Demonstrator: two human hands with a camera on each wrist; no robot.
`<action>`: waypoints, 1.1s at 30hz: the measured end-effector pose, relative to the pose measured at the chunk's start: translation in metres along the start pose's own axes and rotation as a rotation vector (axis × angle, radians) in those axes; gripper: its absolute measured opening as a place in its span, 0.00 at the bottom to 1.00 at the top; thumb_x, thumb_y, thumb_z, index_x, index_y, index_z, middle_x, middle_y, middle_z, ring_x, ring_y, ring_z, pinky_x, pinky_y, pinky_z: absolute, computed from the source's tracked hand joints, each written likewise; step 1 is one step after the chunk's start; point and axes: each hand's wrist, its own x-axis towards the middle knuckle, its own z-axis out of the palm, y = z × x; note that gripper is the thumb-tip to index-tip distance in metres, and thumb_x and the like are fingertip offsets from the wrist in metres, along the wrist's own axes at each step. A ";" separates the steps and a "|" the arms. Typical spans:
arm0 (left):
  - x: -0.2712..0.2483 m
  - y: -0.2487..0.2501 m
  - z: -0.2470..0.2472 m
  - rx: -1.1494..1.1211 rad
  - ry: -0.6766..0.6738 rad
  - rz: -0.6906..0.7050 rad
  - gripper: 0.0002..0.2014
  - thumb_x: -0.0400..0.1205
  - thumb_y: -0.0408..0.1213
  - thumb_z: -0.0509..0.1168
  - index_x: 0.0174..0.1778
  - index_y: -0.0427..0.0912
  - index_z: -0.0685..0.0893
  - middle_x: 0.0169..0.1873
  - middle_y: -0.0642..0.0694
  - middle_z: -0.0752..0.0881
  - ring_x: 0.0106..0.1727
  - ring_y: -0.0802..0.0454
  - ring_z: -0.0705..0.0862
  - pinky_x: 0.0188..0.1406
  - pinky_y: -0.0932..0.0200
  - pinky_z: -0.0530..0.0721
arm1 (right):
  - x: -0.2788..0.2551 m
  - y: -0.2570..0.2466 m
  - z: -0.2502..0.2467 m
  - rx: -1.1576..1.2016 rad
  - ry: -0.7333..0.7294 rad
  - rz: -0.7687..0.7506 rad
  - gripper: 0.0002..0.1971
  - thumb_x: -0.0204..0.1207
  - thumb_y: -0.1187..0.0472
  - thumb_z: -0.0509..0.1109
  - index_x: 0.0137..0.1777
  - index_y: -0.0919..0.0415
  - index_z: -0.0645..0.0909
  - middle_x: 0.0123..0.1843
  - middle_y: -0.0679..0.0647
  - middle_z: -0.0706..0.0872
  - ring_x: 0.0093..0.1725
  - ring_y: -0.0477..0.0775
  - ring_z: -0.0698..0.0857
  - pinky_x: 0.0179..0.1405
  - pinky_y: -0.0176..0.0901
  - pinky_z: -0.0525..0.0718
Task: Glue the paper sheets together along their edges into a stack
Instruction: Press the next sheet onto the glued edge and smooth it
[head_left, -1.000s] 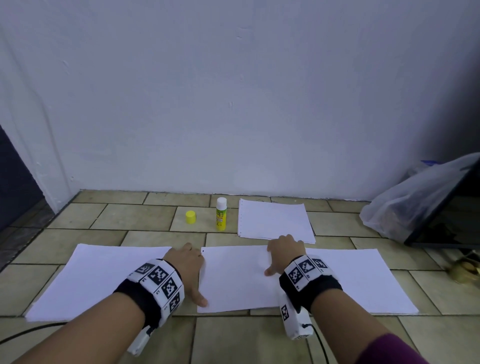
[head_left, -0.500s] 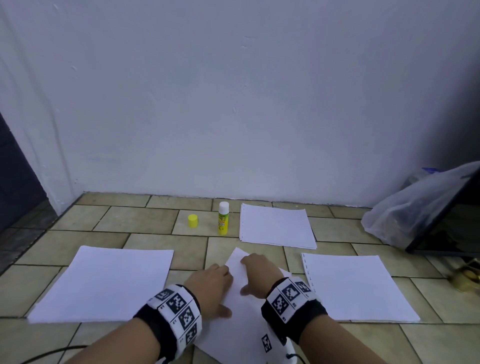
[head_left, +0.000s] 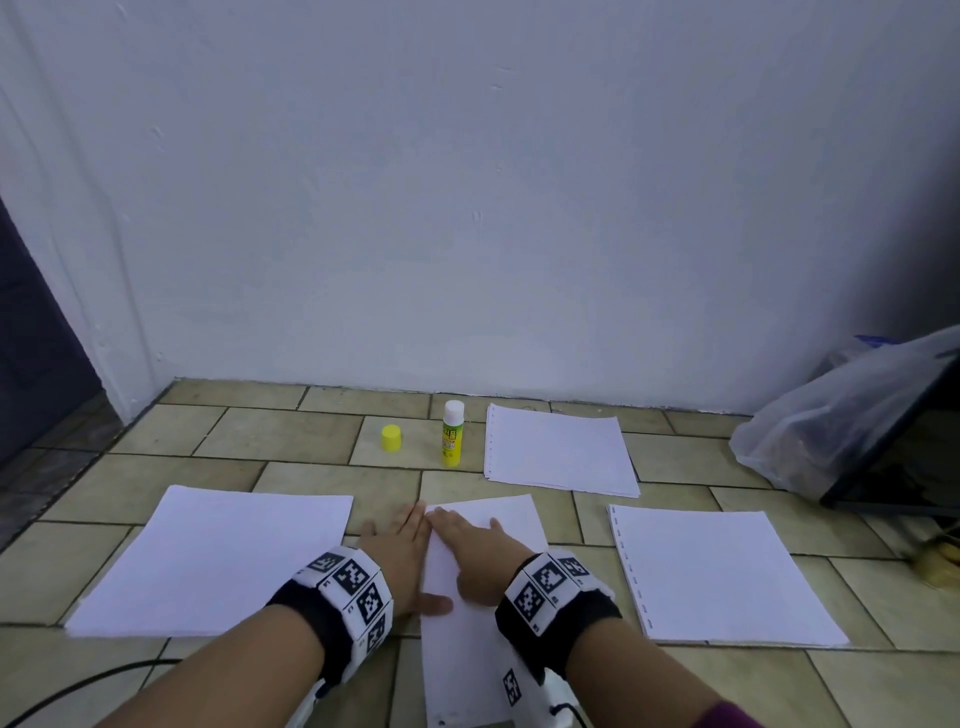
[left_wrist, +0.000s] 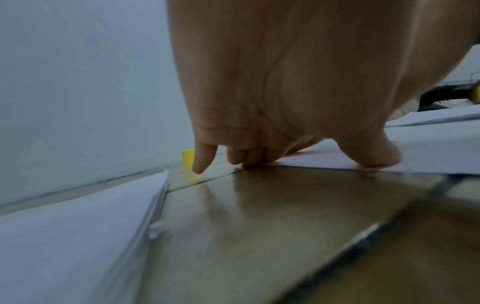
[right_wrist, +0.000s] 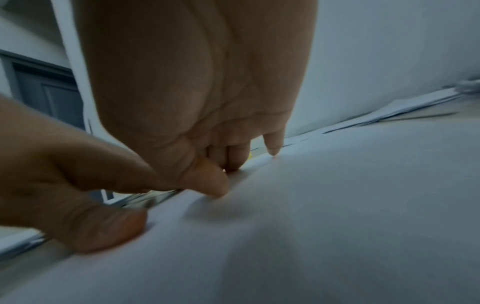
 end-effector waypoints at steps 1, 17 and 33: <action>0.001 -0.001 0.001 0.007 -0.001 -0.005 0.52 0.80 0.67 0.56 0.83 0.37 0.34 0.84 0.44 0.35 0.85 0.50 0.37 0.82 0.39 0.49 | -0.002 0.003 -0.001 0.024 0.005 0.015 0.39 0.80 0.67 0.59 0.85 0.56 0.40 0.86 0.51 0.44 0.84 0.50 0.51 0.82 0.58 0.41; -0.001 -0.005 -0.003 0.006 -0.005 0.011 0.50 0.80 0.69 0.52 0.84 0.38 0.38 0.84 0.44 0.36 0.85 0.51 0.38 0.83 0.40 0.46 | -0.028 0.056 -0.014 0.120 0.131 0.332 0.34 0.74 0.45 0.73 0.74 0.59 0.64 0.69 0.56 0.79 0.68 0.60 0.77 0.71 0.52 0.70; -0.013 0.010 -0.017 0.167 0.168 0.115 0.18 0.85 0.36 0.58 0.72 0.41 0.71 0.70 0.42 0.73 0.69 0.43 0.73 0.75 0.46 0.64 | -0.014 -0.006 -0.004 -0.104 0.132 0.364 0.22 0.81 0.59 0.58 0.74 0.60 0.65 0.74 0.61 0.66 0.72 0.62 0.67 0.70 0.62 0.64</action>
